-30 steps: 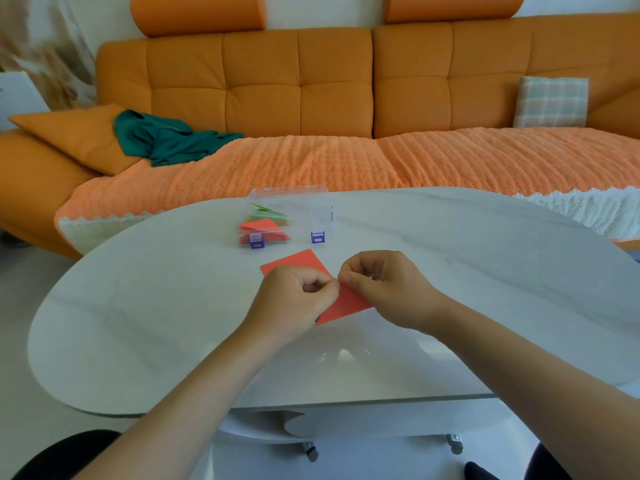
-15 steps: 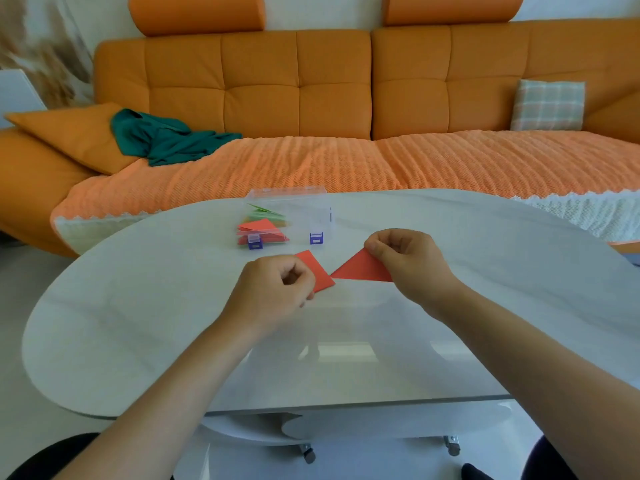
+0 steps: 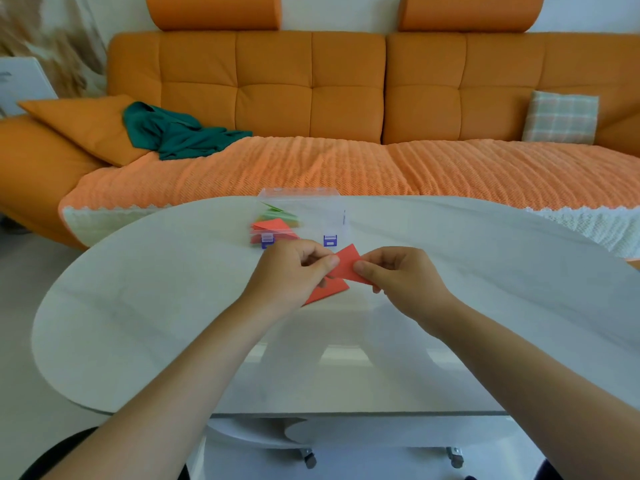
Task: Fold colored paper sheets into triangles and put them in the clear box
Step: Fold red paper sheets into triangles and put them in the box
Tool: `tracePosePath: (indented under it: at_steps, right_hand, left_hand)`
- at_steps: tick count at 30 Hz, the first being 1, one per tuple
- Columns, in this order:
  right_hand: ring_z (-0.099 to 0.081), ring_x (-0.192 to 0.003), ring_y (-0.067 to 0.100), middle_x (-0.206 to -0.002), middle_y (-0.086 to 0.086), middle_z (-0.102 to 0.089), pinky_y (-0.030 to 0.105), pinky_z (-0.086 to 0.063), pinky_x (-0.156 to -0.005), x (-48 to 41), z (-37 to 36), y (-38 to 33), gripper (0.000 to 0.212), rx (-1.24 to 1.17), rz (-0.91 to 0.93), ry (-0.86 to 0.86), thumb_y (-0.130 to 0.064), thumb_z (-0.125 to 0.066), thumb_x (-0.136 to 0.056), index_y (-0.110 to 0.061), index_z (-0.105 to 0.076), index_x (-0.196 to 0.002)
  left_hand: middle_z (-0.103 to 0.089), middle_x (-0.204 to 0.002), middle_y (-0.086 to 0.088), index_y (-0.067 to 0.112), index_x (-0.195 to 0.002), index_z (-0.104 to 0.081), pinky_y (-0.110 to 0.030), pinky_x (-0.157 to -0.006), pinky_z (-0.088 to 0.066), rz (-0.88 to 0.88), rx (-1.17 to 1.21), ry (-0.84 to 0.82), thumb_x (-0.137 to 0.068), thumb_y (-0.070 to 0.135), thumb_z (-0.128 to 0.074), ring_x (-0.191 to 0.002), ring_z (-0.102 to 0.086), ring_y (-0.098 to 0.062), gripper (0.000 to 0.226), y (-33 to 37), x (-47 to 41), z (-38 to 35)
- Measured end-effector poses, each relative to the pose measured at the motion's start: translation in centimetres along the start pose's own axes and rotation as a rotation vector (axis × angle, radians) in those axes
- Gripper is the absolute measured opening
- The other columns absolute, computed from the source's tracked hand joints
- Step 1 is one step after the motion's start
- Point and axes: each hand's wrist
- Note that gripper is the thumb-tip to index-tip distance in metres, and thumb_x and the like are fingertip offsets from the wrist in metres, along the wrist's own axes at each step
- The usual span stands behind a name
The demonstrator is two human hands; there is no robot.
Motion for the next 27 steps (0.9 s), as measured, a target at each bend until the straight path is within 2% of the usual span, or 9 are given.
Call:
tracePosePath:
  at_steps: [5,9,13,15,18,20,24,27]
  right_hand:
    - [-0.05,-0.05,0.0,-0.058,-0.011,-0.066,0.011,-0.041,-0.048,-2.0,-0.3,-0.6,0.009,0.034,0.003,0.101,-0.021,-0.076,-0.088,-0.017,-0.079,-0.08]
    - [-0.049,-0.045,-0.003,-0.048,-0.017,-0.059,0.009,-0.036,-0.042,-4.6,-1.0,-1.7,0.011,0.06,-0.006,0.147,-0.025,-0.074,-0.089,-0.016,-0.078,-0.082]
    - [-0.051,-0.046,-0.003,-0.059,-0.012,-0.063,0.008,-0.039,-0.044,-8.2,-3.4,-3.6,0.012,0.065,0.003,0.124,-0.025,-0.075,-0.089,-0.014,-0.079,-0.089]
    - [-0.053,-0.052,0.001,-0.066,-0.007,-0.066,0.009,-0.041,-0.044,-10.3,-5.0,-4.5,0.012,0.058,0.014,0.11,-0.024,-0.075,-0.088,-0.012,-0.078,-0.092]
    - [-0.053,-0.059,0.01,-0.072,-0.001,-0.066,0.013,-0.043,-0.042,-13.3,-7.4,-5.5,0.016,0.11,-0.004,0.044,-0.025,-0.077,-0.087,-0.011,-0.078,-0.096]
    - [-0.052,-0.058,0.01,-0.071,0.0,-0.065,0.015,-0.043,-0.043,-14.9,-8.8,-5.7,0.018,0.173,-0.038,-0.004,-0.025,-0.079,-0.086,-0.01,-0.078,-0.096]
    - [-0.052,-0.06,0.012,-0.066,0.003,-0.061,0.023,-0.047,-0.06,-17.1,-10.6,-5.4,0.023,0.32,-0.118,-0.085,-0.026,-0.079,-0.085,-0.006,-0.078,-0.097]
    - [-0.054,-0.061,0.011,-0.07,0.001,-0.064,0.022,-0.048,-0.059,-17.9,-11.3,-4.7,0.025,0.39,-0.137,-0.104,-0.025,-0.081,-0.082,-0.006,-0.078,-0.098]
  left_hand:
    - [-0.071,-0.067,0.006,0.021,-0.066,-0.068,-0.026,-0.066,-0.05,-0.028,-0.199,-0.075,-0.092,0.026,-0.069,-0.056,-0.062,-0.004,0.026,-1.3,-2.0,2.1]
    - [-0.067,-0.067,0.01,0.015,-0.068,-0.069,-0.025,-0.064,-0.046,0.022,-0.335,0.005,-0.093,0.023,-0.068,-0.061,-0.06,0.0,0.026,-3.6,-4.3,5.3]
    - [-0.069,-0.081,0.003,0.016,-0.083,-0.07,-0.031,-0.068,-0.046,0.034,-0.397,0.186,-0.097,0.024,-0.06,-0.079,-0.062,-0.018,0.018,-6.3,-6.3,7.3]
    - [-0.068,-0.1,-0.001,0.015,-0.102,-0.069,-0.034,-0.082,-0.049,-0.01,-0.385,0.261,-0.099,0.02,-0.054,-0.094,-0.061,-0.02,0.016,-7.3,-7.0,7.4]
    - [-0.06,-0.123,-0.006,0.013,-0.127,-0.059,-0.037,-0.099,-0.045,-0.04,-0.373,0.298,-0.101,0.017,-0.05,-0.116,-0.053,-0.022,0.028,-8.4,-7.7,7.1]
    - [-0.055,-0.131,-0.008,0.012,-0.133,-0.055,-0.036,-0.104,-0.04,-0.053,-0.384,0.306,-0.101,0.015,-0.049,-0.124,-0.048,-0.025,0.033,-9.2,-7.9,7.1]
    - [-0.049,-0.139,-0.005,0.015,-0.139,-0.051,-0.036,-0.106,-0.038,-0.054,-0.382,0.304,-0.099,0.013,-0.047,-0.129,-0.044,-0.024,0.04,-10.8,-8.2,7.6]
    - [-0.046,-0.139,-0.001,0.022,-0.138,-0.053,-0.039,-0.105,-0.04,-0.057,-0.421,0.215,-0.099,0.016,-0.047,-0.129,-0.04,-0.022,0.04,-11.2,-8.3,7.4]
Point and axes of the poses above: each hand's wrist, its own x-axis away from the middle knuckle, its own z-axis out of the back of the hand, y = z × x
